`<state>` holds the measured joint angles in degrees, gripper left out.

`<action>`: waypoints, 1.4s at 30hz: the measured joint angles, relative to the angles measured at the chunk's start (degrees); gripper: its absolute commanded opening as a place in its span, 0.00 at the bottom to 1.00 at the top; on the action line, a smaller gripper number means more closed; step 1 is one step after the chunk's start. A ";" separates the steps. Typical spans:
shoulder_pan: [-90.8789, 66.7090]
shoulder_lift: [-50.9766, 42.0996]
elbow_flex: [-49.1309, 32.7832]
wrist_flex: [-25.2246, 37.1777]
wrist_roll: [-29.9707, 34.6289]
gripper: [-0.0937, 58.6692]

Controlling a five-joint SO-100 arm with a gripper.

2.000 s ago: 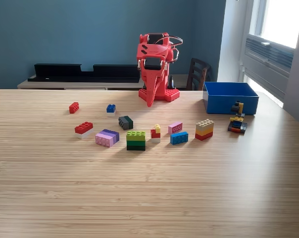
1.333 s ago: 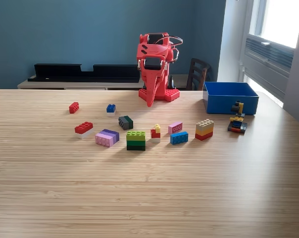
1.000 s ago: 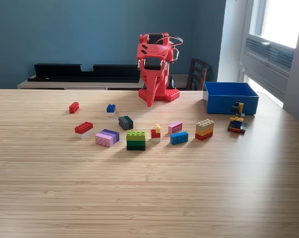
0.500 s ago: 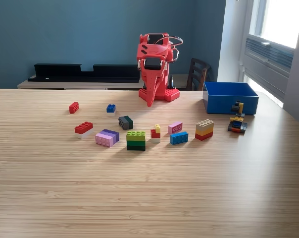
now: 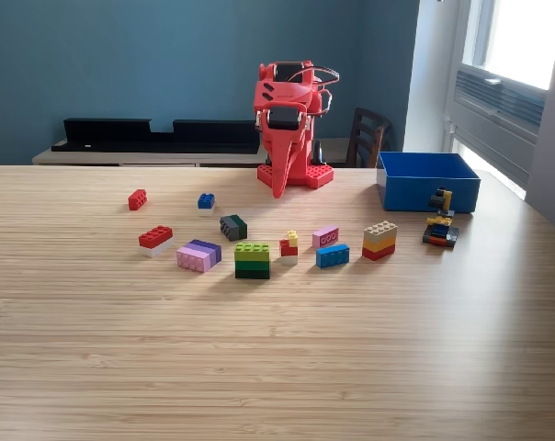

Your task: Grasp a lego block and put it in the bin.

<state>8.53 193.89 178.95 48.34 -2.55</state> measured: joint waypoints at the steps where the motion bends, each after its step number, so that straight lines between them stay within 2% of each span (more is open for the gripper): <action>1: 0.00 0.00 0.00 0.00 0.00 0.00; 32: 0.00 0.00 0.00 0.00 -0.09 0.00; 34: 0.00 0.00 0.00 0.00 1.49 0.00; 39: 0.79 0.00 -1.67 -2.02 8.00 0.18; 42: 2.64 0.00 -3.52 -3.96 10.99 0.23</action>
<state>11.16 193.89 175.43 44.38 8.44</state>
